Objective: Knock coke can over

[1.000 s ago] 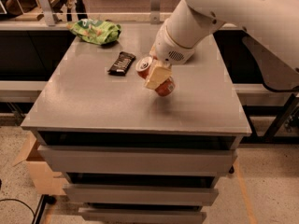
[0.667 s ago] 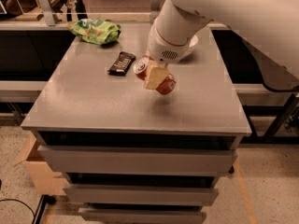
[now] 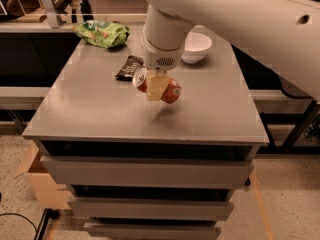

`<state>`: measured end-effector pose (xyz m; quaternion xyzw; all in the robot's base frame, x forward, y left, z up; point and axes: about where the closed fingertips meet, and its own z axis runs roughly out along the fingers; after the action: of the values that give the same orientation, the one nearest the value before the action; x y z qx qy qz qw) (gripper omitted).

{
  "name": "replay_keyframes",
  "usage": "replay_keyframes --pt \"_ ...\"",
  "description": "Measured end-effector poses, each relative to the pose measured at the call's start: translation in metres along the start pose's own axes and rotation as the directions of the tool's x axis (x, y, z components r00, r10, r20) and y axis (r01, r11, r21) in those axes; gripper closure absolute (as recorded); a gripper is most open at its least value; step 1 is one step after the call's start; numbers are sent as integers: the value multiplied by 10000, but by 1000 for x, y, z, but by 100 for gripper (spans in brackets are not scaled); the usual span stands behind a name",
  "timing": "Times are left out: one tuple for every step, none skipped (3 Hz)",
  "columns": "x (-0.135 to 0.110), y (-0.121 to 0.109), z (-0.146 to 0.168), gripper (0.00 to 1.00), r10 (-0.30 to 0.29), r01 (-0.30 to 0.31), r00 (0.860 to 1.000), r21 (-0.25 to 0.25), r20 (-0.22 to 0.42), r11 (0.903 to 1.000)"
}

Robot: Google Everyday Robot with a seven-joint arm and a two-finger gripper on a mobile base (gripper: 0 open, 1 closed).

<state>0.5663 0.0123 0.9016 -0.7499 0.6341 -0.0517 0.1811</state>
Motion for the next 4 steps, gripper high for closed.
replay_keyframes --pt "-10 5 7 100 -421 416 9990 -324 -136 9986" --pt "-17 12 17 100 -738 715 9968 -728 -294 9948" --pt "-22 18 28 100 -850 819 9961 -1129 -227 9902" --pt "-27 19 39 100 -910 910 9958 -1475 67 9849"
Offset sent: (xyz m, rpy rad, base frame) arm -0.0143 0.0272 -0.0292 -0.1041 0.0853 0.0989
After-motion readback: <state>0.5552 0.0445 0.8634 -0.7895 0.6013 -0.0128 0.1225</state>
